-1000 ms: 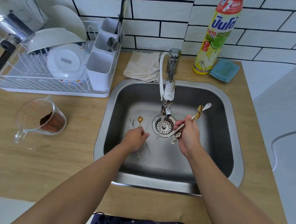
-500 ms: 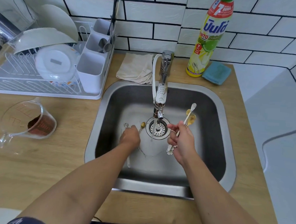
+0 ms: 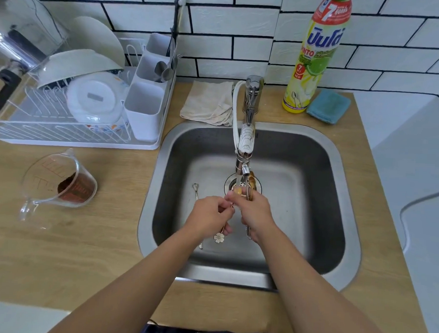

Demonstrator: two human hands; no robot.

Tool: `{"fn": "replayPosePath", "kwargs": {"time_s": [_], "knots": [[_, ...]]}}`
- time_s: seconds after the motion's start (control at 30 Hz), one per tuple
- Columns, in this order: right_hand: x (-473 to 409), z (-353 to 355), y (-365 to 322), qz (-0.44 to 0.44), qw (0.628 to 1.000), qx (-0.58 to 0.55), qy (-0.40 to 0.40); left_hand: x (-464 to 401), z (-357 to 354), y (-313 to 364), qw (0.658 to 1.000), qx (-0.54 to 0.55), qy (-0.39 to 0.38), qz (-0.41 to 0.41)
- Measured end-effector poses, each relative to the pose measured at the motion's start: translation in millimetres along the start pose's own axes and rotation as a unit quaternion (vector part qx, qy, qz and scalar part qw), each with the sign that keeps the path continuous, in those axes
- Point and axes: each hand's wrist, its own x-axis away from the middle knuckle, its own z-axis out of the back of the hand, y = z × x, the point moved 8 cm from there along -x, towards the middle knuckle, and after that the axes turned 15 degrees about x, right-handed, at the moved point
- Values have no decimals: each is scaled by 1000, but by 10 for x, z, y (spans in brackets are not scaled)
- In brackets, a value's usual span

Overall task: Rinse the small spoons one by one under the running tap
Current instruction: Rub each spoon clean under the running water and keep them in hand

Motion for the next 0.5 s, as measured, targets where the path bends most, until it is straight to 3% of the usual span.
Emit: {"fn": "replayPosePath", "kwargs": {"time_s": [0.17,0.33,0.5], "knots": [[-19,-47,-50,13,1000,16,10,142,22,-30,1000,7,6,-5],[27,-76,-1,21,999,-18,-34,166,109,23,998,-27,41,-26],[15,-8,-32,4,1000,-13,-10,211,36,53,997,-50,37,-45]]}}
